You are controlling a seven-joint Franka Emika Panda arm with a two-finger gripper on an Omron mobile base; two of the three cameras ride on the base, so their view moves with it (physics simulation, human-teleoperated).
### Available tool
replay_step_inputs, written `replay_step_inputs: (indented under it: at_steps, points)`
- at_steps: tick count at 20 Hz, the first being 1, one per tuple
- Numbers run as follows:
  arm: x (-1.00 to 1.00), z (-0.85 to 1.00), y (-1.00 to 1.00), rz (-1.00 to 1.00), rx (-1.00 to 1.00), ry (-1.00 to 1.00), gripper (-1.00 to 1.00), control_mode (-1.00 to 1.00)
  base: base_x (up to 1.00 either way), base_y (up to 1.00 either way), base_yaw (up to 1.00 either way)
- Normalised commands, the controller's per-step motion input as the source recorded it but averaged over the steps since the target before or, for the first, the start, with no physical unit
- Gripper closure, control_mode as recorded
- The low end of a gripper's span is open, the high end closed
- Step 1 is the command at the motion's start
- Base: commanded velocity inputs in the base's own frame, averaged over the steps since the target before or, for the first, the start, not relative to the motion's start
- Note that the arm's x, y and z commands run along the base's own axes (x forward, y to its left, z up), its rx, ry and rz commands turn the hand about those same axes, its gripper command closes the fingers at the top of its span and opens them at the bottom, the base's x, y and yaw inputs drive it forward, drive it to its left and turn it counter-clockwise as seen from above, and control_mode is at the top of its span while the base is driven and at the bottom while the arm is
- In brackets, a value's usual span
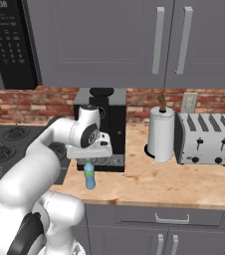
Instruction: Place the drinks on the dining counter in a tight cluster.
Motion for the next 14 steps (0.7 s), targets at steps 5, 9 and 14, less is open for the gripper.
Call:
replay_step_inputs:
  at_steps: [5, 9, 14]
  points:
    - [-0.03, -0.09, 0.0, 0.0, 0.0, 0.0, -1.0, -1.0, 0.0, 0.0, 0.0]
    - [0.0, -0.07, 0.0, 0.0, 0.0, 0.0, -1.0, -1.0, 0.0, 0.0, 0.0]
    - [0.0, -0.12, 0.0, 0.0, 0.0, 0.01, -1.0, -1.0, 0.0, 0.0, 0.0]
